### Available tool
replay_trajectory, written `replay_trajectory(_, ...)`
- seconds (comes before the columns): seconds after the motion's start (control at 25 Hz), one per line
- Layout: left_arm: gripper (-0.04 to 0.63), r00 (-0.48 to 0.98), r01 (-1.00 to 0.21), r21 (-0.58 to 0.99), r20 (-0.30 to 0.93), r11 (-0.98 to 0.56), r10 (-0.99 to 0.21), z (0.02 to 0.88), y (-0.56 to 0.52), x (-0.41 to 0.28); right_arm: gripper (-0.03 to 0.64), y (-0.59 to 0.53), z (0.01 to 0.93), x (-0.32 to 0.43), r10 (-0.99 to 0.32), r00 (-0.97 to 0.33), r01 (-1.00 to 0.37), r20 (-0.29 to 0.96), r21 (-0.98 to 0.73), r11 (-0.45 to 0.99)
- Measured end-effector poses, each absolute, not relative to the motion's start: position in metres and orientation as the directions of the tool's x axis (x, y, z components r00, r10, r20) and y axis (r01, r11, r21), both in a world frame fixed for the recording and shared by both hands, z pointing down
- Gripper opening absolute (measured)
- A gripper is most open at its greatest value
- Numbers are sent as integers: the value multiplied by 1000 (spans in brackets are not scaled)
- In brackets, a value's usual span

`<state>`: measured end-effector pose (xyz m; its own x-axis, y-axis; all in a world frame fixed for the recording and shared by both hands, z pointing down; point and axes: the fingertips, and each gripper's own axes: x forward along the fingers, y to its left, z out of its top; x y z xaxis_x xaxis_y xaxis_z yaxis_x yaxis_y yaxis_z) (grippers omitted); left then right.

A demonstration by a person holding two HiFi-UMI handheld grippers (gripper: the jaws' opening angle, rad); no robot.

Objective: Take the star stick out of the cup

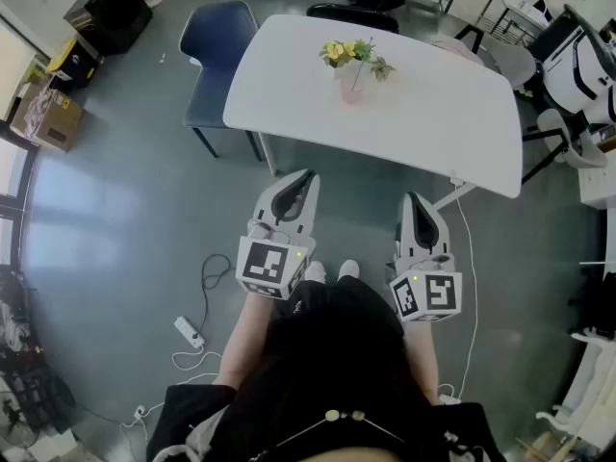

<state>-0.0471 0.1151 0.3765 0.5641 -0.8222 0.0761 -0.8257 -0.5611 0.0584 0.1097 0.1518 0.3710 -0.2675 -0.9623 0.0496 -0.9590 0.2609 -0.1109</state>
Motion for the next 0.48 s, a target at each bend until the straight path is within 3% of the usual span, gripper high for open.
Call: replay_trajectory(0.48,16,567,-823,60,71,-564,-820,374,121,-54,3,159,370,101,-962,-269,-958,50,-112,262)
